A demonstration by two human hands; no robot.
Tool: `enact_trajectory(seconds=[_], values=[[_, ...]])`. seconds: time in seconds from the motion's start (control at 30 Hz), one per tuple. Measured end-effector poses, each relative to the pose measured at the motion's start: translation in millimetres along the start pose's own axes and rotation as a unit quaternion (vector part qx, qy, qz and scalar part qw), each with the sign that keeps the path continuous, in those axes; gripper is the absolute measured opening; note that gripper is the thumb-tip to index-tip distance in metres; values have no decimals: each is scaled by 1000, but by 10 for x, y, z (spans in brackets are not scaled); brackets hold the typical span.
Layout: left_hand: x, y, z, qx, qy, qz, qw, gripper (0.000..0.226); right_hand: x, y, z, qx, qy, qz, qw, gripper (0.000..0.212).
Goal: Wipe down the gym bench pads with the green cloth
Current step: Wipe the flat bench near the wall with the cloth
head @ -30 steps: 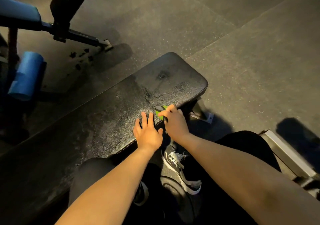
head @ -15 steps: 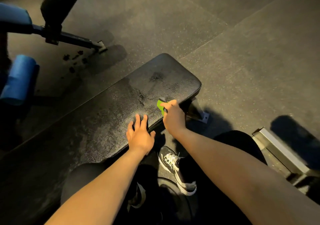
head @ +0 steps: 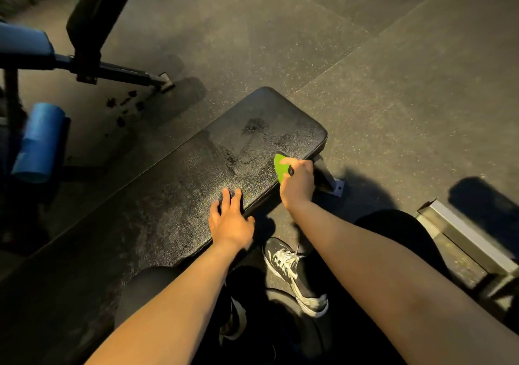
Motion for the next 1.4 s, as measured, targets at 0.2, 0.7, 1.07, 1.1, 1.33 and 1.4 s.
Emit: enact_trajectory(seconds=[0.2,0.7,1.07,1.1,1.33,1.4], values=[[-7,15,-11,-1,-3,5,1000,80,244,506,70,-19,-57,25,998,25],[157,76,-178,-12,-50,39,998,91,736,349,-547,362,-388,-26,847,7],[85,92,-178,-6,-32,51,998,88,302,432,-216,271,-349,-51,896,9],[72,97,-171,-4,-33,51,998,87,311,456,-197,257,-328,-49,908,8],[-110,85,-78,20,29,-20,999,58,380,724,307,-132,-44,104,985,17],[-220,27,-57,26,73,-49,996,53,394,672,420,-250,81,107,959,22]])
Point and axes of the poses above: each hand's wrist, its own y-axis away from the middle knuckle, its own x-axis out of the palm, z = x × y, the point moved 6 cm from there along -y, towards the middle knuckle, and after that the axes turned 2 degrees about -y, right-handed, at the moved point
